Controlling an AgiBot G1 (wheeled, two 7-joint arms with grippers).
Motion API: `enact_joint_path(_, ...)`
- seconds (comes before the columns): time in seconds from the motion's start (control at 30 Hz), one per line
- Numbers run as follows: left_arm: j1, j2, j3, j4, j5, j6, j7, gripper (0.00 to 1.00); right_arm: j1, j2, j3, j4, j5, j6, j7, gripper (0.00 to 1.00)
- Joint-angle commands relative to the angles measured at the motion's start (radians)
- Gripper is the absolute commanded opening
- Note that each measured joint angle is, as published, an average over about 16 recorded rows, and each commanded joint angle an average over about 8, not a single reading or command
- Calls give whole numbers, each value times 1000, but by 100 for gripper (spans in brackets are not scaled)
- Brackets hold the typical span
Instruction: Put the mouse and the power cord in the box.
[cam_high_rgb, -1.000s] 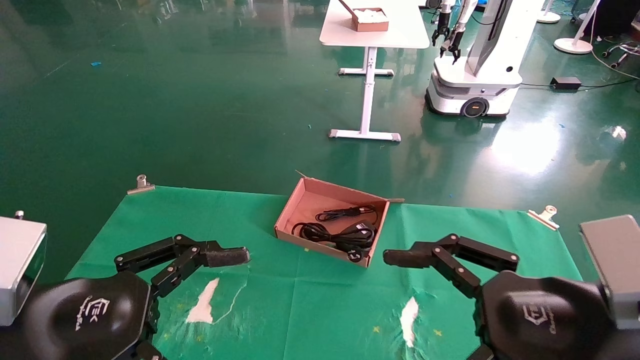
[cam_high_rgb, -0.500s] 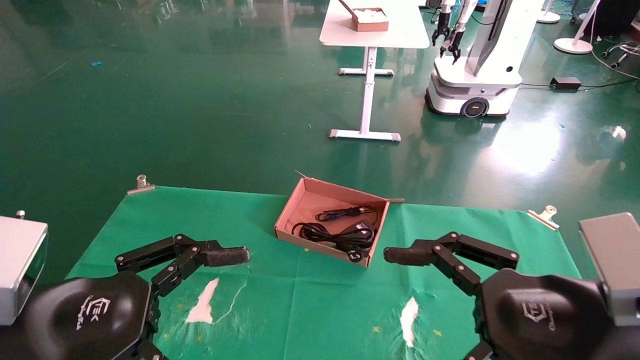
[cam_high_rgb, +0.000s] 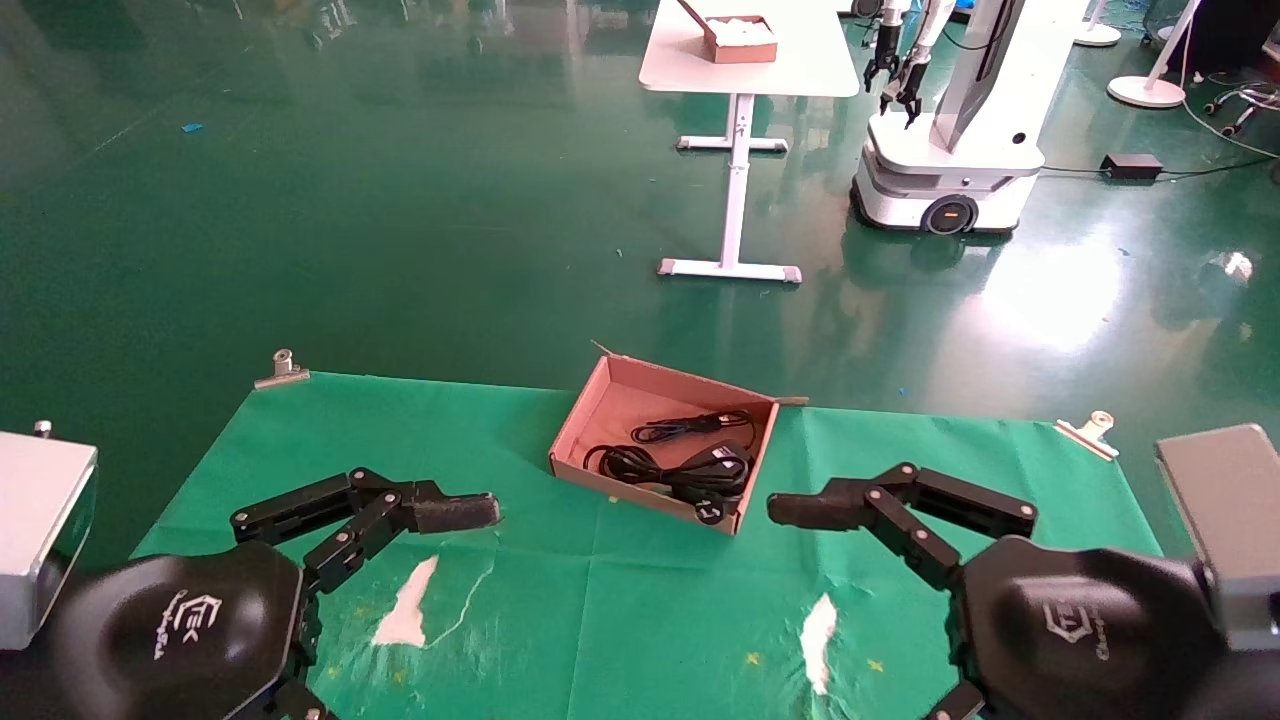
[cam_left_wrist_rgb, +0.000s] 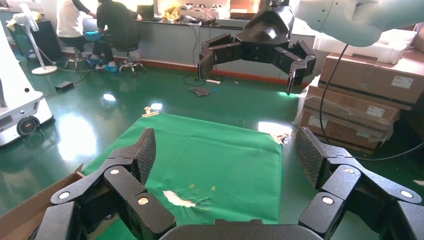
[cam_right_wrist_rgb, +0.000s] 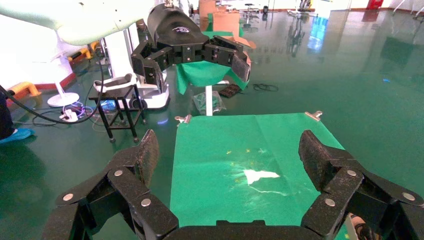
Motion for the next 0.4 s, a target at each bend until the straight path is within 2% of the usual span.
enact_joint_path(0.03,0,0,0,0,0,0,0,100,0,0,0,0,0,0,0,100)
enact_joint_path(0.4,0,0,0,0,0,0,0,100,1,0,0,-1,0,0,0,100)
